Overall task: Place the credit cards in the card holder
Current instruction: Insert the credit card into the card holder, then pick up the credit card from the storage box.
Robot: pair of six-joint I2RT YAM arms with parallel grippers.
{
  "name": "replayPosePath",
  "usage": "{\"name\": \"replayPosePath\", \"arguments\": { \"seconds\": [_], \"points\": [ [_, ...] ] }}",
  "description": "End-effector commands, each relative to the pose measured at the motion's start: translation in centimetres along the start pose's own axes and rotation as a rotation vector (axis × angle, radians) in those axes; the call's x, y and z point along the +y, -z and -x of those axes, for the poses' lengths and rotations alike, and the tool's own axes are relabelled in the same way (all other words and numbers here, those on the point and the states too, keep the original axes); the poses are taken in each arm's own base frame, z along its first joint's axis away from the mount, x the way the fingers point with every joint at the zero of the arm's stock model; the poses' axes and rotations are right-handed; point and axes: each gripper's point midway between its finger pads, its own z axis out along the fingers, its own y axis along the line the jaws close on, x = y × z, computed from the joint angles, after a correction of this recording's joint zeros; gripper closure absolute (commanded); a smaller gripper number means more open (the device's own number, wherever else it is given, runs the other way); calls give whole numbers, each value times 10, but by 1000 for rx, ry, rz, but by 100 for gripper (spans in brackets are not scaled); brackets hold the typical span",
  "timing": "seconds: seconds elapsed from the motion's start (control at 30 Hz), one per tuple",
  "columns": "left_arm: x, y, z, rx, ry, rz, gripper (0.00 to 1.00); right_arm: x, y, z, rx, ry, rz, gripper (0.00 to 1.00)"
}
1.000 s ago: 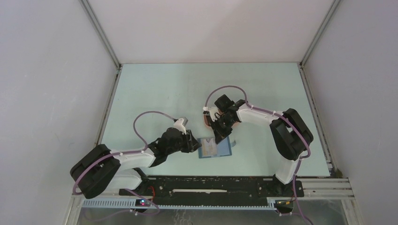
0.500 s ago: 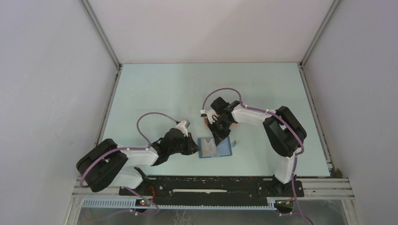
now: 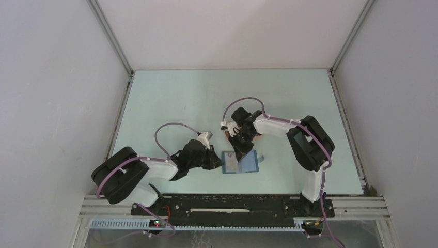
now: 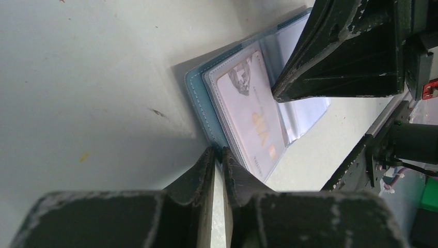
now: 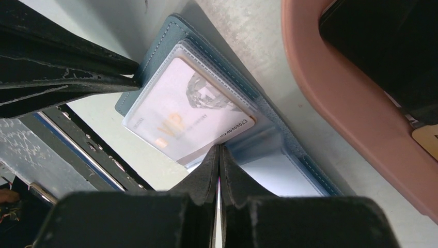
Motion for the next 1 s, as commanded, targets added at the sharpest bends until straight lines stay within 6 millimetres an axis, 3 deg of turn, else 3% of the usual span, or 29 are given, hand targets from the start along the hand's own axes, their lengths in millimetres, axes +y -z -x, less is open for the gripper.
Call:
{"name": "replayPosePath", "arguments": {
  "seconds": [0.0, 0.13, 0.37, 0.77, 0.9, 0.97],
  "points": [
    [3, 1, -7, 37, -12, 24, 84, 20, 17, 20, -78, 63, 77, 91],
    [0, 5, 1, 4, -27, 30, 80, 27, 38, 21, -112, 107, 149, 88],
    [-10, 23, 28, -117, -67, 23, 72, 31, 95, 30, -251, 198, 191, 79],
    [-72, 82, 108, -439, -242, -111, 49, 23, 216, 50, -646, 318, 49, 66],
    [-78, 107, 134, -549, -290, -76, 35, 31, 256, 64, -800, 427, -61, 46],
    [-79, 118, 143, -594, -307, -60, 26, 33, 262, 70, -828, 492, -72, 31]
  ]
}}
